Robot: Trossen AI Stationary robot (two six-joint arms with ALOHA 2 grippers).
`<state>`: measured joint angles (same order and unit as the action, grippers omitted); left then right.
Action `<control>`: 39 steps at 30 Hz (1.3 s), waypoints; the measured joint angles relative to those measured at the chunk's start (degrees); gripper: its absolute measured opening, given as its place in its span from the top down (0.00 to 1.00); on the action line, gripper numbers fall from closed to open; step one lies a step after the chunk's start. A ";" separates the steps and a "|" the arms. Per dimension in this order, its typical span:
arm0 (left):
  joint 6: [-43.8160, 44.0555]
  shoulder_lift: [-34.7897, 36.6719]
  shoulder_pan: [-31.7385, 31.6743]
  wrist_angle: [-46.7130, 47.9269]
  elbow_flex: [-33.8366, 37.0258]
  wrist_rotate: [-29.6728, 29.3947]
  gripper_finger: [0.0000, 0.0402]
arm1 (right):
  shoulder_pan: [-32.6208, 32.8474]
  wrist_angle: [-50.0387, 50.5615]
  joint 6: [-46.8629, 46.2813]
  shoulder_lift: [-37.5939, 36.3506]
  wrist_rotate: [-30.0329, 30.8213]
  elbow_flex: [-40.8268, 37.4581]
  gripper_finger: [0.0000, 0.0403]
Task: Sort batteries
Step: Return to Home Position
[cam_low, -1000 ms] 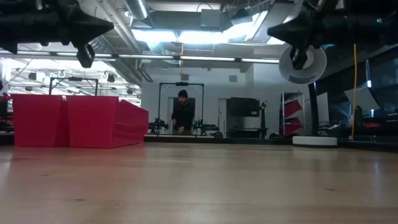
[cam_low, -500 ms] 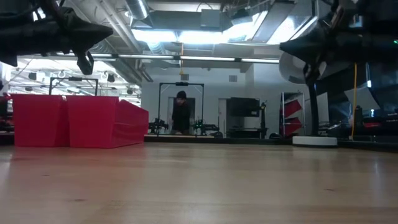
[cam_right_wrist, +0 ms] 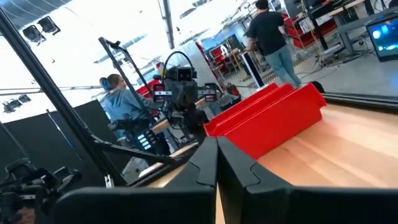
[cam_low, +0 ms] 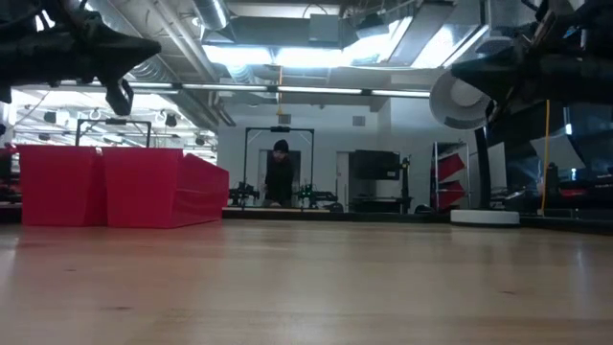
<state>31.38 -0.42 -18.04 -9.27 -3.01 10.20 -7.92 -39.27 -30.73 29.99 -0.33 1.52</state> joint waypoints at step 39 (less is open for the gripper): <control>0.16 -0.39 0.07 14.57 -0.24 3.34 1.00 | 0.02 20.73 9.34 -13.50 -16.68 -0.57 0.99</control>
<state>31.54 -0.81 -17.98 5.30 -3.25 13.54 -7.90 -18.54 -21.39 16.49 -17.01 0.95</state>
